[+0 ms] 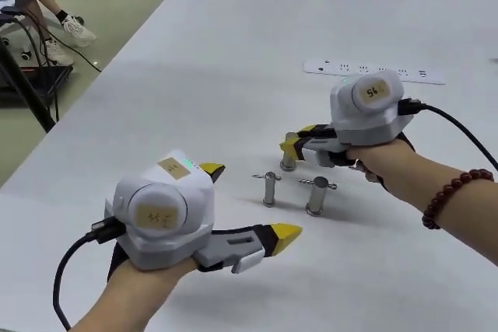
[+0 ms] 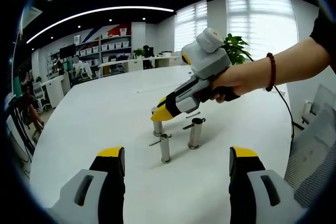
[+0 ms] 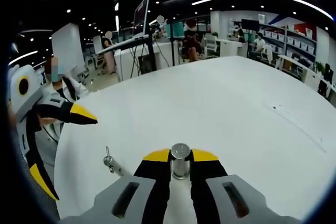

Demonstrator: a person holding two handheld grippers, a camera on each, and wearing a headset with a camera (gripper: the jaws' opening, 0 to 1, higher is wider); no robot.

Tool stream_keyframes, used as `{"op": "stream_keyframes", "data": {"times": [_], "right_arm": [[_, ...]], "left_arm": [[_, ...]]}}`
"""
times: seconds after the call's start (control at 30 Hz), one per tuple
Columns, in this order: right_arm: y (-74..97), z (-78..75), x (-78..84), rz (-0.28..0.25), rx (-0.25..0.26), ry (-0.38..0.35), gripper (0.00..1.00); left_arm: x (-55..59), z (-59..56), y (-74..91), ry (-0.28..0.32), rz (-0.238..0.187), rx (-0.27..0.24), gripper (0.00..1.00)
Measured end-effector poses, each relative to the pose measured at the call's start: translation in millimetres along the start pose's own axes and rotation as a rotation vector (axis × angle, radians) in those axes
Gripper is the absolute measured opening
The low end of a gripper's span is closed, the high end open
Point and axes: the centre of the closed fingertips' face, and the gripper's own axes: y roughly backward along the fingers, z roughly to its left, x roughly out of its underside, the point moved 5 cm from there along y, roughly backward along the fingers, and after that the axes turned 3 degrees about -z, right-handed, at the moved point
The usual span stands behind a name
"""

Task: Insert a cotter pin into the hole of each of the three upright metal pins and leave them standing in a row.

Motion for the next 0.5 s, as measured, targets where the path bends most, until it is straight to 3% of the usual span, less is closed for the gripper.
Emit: {"op": "stream_keyframes", "data": {"times": [0.27, 0.5], "right_arm": [[22.7, -9.2, 10.6, 0.002, -0.012, 0.002, 0.08], [42.1, -7.4, 18.7, 0.004, -0.033, 0.010, 0.08]], "left_arm": [[0.0, -5.2, -2.2, 0.007, 0.002, 0.026, 0.89], [-1.6, -6.8, -2.1, 0.011, -0.005, 0.034, 0.95]]}}
